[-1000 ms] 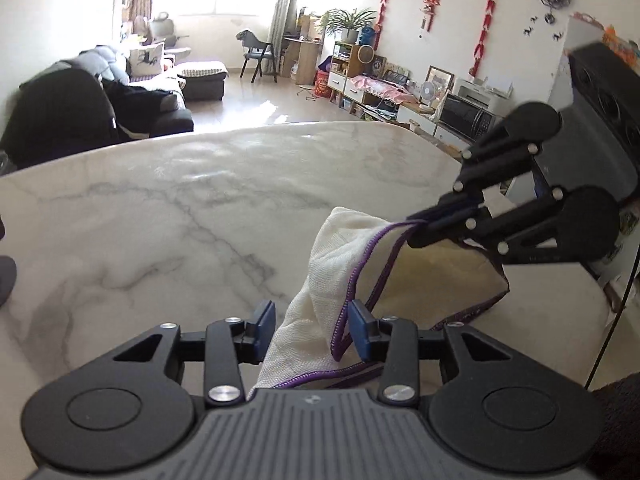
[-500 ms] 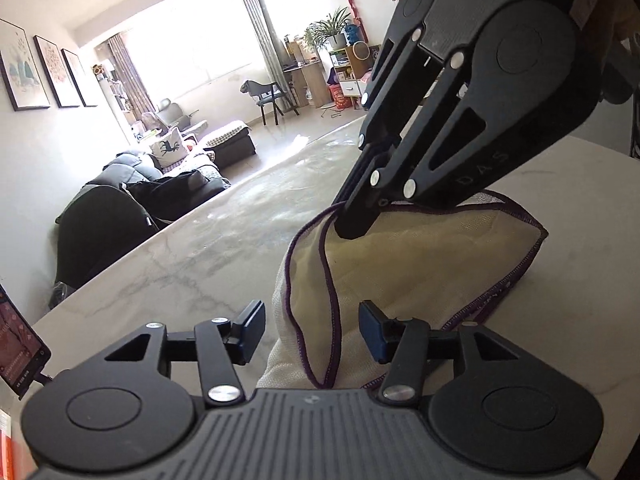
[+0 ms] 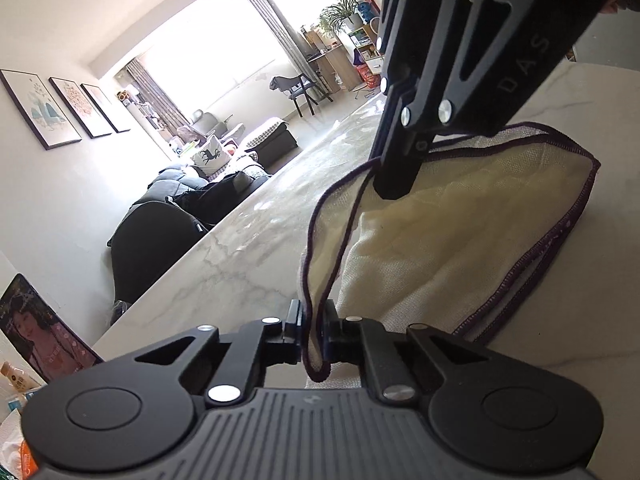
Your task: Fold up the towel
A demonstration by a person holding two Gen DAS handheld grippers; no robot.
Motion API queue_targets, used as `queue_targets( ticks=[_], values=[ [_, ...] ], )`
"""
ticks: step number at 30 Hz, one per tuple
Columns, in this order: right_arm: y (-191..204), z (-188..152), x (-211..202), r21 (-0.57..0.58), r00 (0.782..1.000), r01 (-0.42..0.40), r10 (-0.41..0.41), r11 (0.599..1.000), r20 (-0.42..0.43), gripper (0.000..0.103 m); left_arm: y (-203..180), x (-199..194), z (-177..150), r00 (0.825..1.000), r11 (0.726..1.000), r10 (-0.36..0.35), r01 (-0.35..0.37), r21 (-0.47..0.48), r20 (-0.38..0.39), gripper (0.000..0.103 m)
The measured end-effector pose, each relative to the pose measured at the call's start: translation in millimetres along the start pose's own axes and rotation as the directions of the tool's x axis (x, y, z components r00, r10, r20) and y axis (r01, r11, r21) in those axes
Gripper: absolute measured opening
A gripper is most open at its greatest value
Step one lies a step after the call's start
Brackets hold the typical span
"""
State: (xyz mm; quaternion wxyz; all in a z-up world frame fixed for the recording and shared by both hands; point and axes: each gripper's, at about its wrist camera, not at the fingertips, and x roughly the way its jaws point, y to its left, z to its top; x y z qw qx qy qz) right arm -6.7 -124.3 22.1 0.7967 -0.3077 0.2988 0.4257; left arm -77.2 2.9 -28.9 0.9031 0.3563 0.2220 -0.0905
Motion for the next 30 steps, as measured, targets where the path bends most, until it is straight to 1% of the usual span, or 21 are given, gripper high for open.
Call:
queue_targets(
  ticks=[2, 3, 6, 9, 10, 12, 13, 14, 16, 19, 26, 28, 30],
  values=[
    [4, -3, 2, -0.006, 1.000, 0.009, -0.009, 1.000, 0.004, 0.016, 1, -3, -4, 1.000, 0.998, 0.019, -0.019, 0.052, 0.007, 0.006],
    [7, -5, 3, -0.013, 1.000, 0.022, -0.022, 1.000, 0.006, 0.024, 2, -4, -6, 1.000, 0.997, 0.025, -0.026, 0.071, 0.010, 0.006],
    [19, -14, 3, -0.061, 0.997, 0.074, -0.074, 0.995, 0.002, 0.026, 3, -7, -13, 0.999, 0.992, 0.037, -0.038, 0.123, 0.012, 0.006],
    [25, -24, 1, -0.073, 0.995, 0.095, -0.095, 0.993, -0.007, 0.032, 5, -9, -21, 0.999, 0.986, 0.042, -0.043, 0.163, 0.010, 0.006],
    [27, -27, 0, -0.076, 0.995, 0.100, -0.102, 0.992, -0.010, 0.032, 6, -10, -24, 0.999, 0.983, 0.044, -0.044, 0.178, 0.009, 0.006],
    [27, -27, 0, -0.063, 0.996, 0.084, -0.084, 0.994, -0.009, 0.031, 9, -11, -32, 0.999, 0.977, 0.046, -0.046, 0.210, 0.005, 0.006],
    [26, -26, 0, -0.055, 0.997, 0.073, -0.074, 0.996, -0.007, 0.026, 10, -10, -35, 0.999, 0.974, 0.046, -0.046, 0.223, 0.003, 0.006],
    [25, -25, -1, -0.047, 0.998, 0.063, -0.063, 0.997, -0.005, 0.025, 11, -10, -39, 0.999, 0.971, 0.047, -0.046, 0.235, 0.001, 0.006],
    [24, -23, -1, -0.031, 0.999, 0.042, -0.042, 0.999, -0.001, 0.014, 12, -9, -45, 0.999, 0.968, 0.035, -0.032, 0.248, -0.011, 0.006],
    [22, -21, -2, -0.007, 1.000, 0.010, -0.010, 1.000, 0.005, 0.011, 14, -9, -51, 0.999, 0.967, 0.018, -0.009, 0.256, -0.029, 0.006],
    [18, -14, -4, 0.047, 0.998, -0.065, 0.064, 0.997, 0.022, 0.010, 16, -6, -58, 0.999, 0.959, 0.010, 0.005, 0.283, -0.051, 0.006],
    [16, -13, -4, 0.063, 0.996, -0.086, 0.085, 0.994, 0.028, 0.013, 15, -7, -60, 0.998, 0.956, -0.007, 0.025, 0.294, -0.064, 0.006],
    [15, -11, -5, 0.078, 0.994, -0.108, 0.105, 0.991, 0.034, 0.018, 11, -6, -63, 0.997, 0.946, -0.016, 0.039, 0.321, -0.072, 0.006]
  ],
)
